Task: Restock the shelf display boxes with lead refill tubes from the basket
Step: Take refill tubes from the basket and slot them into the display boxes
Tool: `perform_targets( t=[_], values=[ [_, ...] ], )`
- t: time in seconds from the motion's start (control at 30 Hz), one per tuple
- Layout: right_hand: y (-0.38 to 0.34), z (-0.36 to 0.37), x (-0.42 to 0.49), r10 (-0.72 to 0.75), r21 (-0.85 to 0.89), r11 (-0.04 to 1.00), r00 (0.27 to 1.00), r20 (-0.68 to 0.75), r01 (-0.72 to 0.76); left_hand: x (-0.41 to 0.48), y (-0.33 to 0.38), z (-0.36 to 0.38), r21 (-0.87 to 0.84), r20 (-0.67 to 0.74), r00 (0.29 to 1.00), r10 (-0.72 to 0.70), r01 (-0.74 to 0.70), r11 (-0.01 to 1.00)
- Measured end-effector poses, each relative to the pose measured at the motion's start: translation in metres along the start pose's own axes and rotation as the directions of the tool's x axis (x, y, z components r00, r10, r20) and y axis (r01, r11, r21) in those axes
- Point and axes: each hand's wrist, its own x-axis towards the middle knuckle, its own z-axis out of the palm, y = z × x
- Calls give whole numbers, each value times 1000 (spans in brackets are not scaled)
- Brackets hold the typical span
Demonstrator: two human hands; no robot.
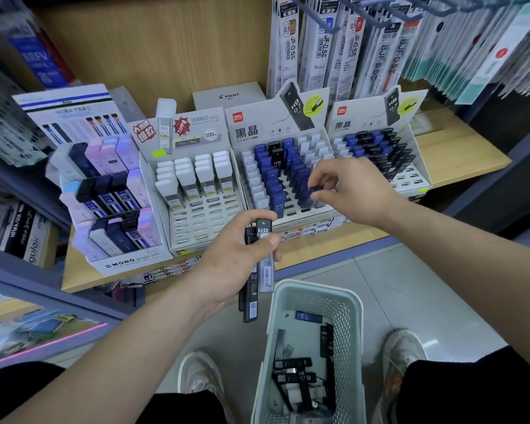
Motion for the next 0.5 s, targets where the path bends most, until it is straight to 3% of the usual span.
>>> perform_targets(
  t=[0.13, 0.23, 0.4, 0.5],
  values=[
    [3, 2, 0, -8, -70, 997, 1000, 6, 9, 1, -1, -3, 0, -9, 1000, 13, -13, 1000],
    [-1, -7, 1, -2, 45, 999, 1000, -21, 3, 1, 0, -4, 1, -7, 1000, 15, -15, 1000],
    [4, -47, -5, 50, 243, 970, 981, -186, -4, 5, 3, 2, 32, 19, 1000, 24, -24, 999],
    [25, -69, -13, 99, 250, 968, 964, -246, -36, 13, 9, 16, 98, 42, 998, 52, -56, 994]
  ],
)
